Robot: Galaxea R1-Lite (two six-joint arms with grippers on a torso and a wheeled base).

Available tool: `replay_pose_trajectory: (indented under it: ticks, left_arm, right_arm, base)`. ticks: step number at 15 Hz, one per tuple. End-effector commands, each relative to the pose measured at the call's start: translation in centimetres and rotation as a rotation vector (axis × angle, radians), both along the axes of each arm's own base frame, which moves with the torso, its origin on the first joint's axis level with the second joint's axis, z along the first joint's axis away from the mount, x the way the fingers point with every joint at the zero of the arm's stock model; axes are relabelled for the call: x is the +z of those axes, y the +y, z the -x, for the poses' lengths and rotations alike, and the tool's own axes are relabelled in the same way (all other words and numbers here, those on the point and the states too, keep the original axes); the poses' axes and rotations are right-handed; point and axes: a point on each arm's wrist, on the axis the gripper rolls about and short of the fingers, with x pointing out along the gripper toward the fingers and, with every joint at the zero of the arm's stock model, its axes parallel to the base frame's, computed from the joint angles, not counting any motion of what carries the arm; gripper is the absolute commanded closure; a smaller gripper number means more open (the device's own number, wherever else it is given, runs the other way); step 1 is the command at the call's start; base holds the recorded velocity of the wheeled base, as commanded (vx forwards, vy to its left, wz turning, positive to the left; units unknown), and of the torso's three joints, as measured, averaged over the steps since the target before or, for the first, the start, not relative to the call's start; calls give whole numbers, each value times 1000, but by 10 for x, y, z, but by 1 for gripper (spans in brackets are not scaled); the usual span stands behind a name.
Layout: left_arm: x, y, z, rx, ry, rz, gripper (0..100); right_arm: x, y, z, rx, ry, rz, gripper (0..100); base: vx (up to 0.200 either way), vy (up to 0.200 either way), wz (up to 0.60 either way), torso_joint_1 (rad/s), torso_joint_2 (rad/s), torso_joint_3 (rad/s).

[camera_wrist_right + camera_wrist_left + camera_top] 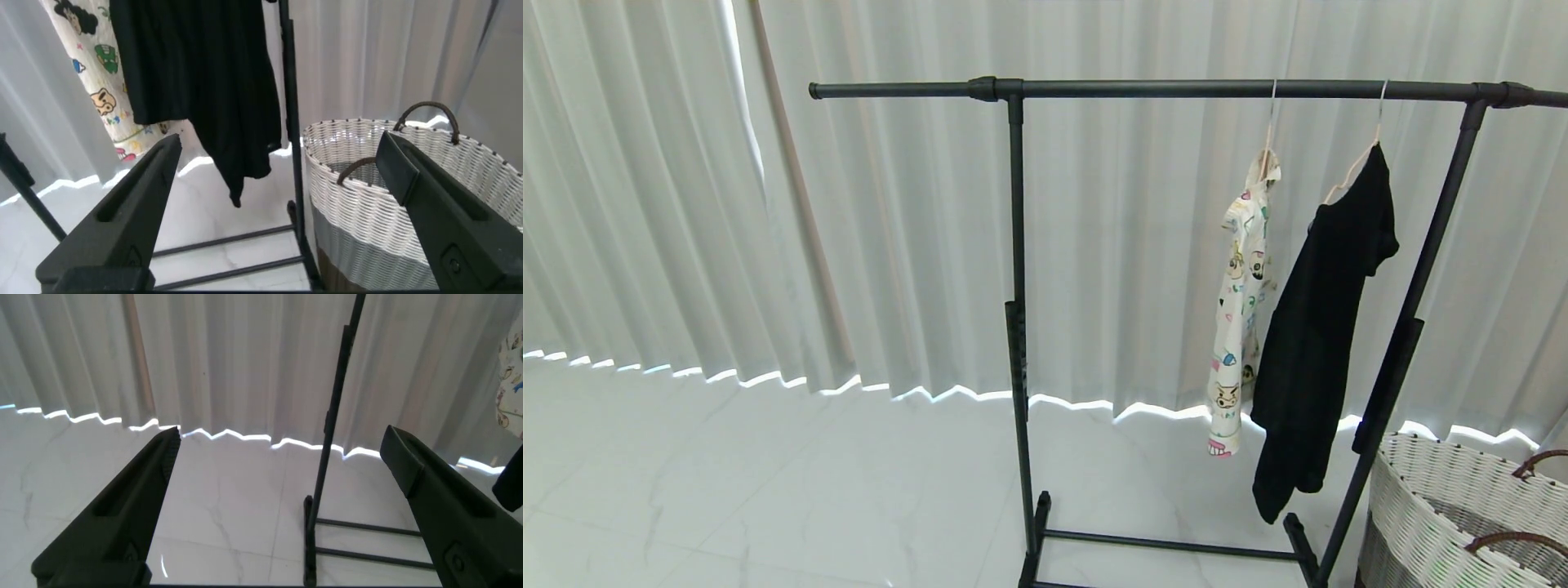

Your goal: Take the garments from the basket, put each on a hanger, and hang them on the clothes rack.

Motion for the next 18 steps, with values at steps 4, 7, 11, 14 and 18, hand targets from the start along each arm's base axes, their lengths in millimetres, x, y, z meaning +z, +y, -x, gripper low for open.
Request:
replay_pose_trajectory:
  ticks: [4, 7, 11, 14, 18]
  left_arm:
    - [0, 0, 0, 0, -1, 0, 0]
    - [0, 0, 0, 0, -1, 0, 0]
    - [0, 0, 0, 0, -1, 0, 0]
    - [0, 0, 0, 0, -1, 0, 0]
    - [0, 0, 0, 0, -1, 0, 0]
  right_arm:
    - [0, 0, 0, 1, -6, -18, 0]
    - [0, 0, 0, 5, -4, -7, 0]
    - [0, 1, 0, 40, -4, 5, 0]
    - [0, 2, 0, 93, 6, 50, 0]
    - [0, 0, 0, 3, 2, 8, 0]
  base:
    - [0, 0, 0, 0, 0, 0]
    - [0, 0, 0, 0, 0, 0]
    - [0, 0, 0, 0, 0, 0]
    - [0, 0, 0, 0, 0, 0]
    - [0, 0, 0, 0, 0, 0]
